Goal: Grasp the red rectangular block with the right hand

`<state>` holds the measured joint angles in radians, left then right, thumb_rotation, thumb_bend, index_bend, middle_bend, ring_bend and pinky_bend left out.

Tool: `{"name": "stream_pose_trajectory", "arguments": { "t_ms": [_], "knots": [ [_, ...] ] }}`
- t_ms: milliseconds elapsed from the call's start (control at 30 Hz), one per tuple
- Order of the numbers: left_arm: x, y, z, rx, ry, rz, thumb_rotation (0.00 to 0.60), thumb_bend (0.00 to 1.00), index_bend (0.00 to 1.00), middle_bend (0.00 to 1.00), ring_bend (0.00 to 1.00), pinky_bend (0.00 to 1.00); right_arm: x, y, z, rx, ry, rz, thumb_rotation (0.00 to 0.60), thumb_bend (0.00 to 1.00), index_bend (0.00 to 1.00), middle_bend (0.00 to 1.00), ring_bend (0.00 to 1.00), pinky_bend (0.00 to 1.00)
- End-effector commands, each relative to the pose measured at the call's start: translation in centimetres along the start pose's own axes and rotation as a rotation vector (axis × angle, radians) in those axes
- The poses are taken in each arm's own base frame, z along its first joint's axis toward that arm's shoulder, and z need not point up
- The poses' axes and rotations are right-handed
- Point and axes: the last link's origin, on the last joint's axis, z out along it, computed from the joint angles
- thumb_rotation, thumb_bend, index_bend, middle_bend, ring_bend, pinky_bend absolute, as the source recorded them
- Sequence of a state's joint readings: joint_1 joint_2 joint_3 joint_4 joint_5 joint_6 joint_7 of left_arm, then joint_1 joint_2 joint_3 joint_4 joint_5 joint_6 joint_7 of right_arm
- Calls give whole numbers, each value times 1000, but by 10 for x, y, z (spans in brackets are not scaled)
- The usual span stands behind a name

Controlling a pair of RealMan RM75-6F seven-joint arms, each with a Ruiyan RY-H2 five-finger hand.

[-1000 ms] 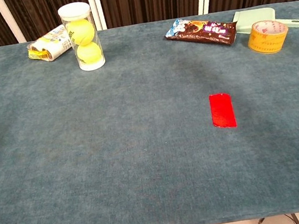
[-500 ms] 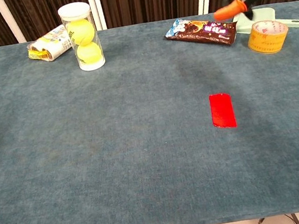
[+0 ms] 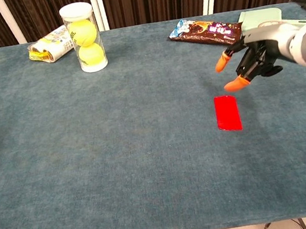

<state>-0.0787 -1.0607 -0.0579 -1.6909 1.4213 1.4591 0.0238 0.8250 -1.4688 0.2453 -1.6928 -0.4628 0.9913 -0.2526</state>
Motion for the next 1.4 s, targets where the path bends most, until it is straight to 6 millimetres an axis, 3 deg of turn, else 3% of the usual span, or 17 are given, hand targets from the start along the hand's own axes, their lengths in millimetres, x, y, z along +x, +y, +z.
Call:
{"name": "stream_pose_trajectory", "arguments": {
  "t_ms": [33,400,1400],
  "knots": [
    [0,0,0,-1,0,1,600,325,213,110,94,20,-9,1,5,-17,-3,1,600,233,392,886,995,973],
    [1,0,0,-4,1,-3,600,325,213,110,94,21,-18,12,23,-68,50,-2,600,267,430,900,1000,972],
    [1,0,0,-1,0,-5,600,326,215,110,94,20,-28,28,29,-104,40,-44,600,268,519,900,1000,973]
  ]
}}
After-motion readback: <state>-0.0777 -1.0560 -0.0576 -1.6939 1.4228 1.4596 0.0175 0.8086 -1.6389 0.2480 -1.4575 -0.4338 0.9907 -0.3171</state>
